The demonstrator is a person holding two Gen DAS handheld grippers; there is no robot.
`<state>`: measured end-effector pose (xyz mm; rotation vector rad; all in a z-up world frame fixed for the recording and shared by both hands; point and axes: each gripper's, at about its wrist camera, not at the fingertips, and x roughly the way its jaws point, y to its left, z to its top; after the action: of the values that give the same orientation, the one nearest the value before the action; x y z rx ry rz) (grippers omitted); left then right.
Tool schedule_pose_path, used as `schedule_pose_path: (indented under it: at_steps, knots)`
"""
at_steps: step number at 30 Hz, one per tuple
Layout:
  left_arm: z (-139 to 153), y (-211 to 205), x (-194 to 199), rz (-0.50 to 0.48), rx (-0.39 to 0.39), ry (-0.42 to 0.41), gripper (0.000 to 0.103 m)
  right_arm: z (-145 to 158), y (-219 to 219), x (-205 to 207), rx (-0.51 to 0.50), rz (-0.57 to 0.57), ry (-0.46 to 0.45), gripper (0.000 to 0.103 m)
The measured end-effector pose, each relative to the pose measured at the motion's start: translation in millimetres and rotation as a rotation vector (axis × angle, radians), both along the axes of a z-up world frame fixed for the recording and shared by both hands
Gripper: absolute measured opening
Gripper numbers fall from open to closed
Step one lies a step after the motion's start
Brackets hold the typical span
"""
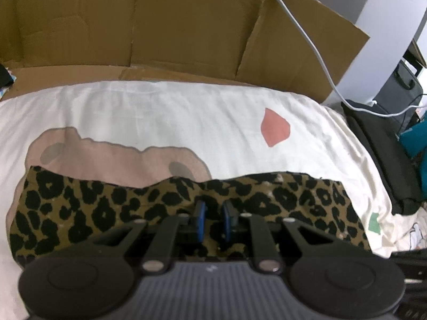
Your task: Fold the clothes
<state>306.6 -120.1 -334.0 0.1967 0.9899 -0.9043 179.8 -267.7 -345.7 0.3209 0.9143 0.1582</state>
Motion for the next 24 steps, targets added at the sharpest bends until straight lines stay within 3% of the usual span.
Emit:
schedule_pose_path:
  at_steps: [13, 16, 20, 24]
  knots:
    - [1.4, -4.1, -1.7, -0.028, 0.023, -0.025, 0.016, -14.9, -19.3, -30.9, -0.122, 0.024, 0.060, 0.017]
    - [2.2, -6.1, -1.4, -0.035, 0.036, -0.029, 0.016, -11.6, -25.6, -39.0, -0.146, -0.020, 0.075, 0.018]
    - [2.4, -6.4, 4.3, -0.029, 0.038, 0.003, 0.016, 3.1, -29.1, -55.4, -0.102, -0.040, 0.026, 0.018]
    - [1.6, -7.0, -0.1, -0.029, 0.045, -0.021, 0.016, 5.2, -14.3, -64.5, -0.094, 0.007, 0.012, 0.020]
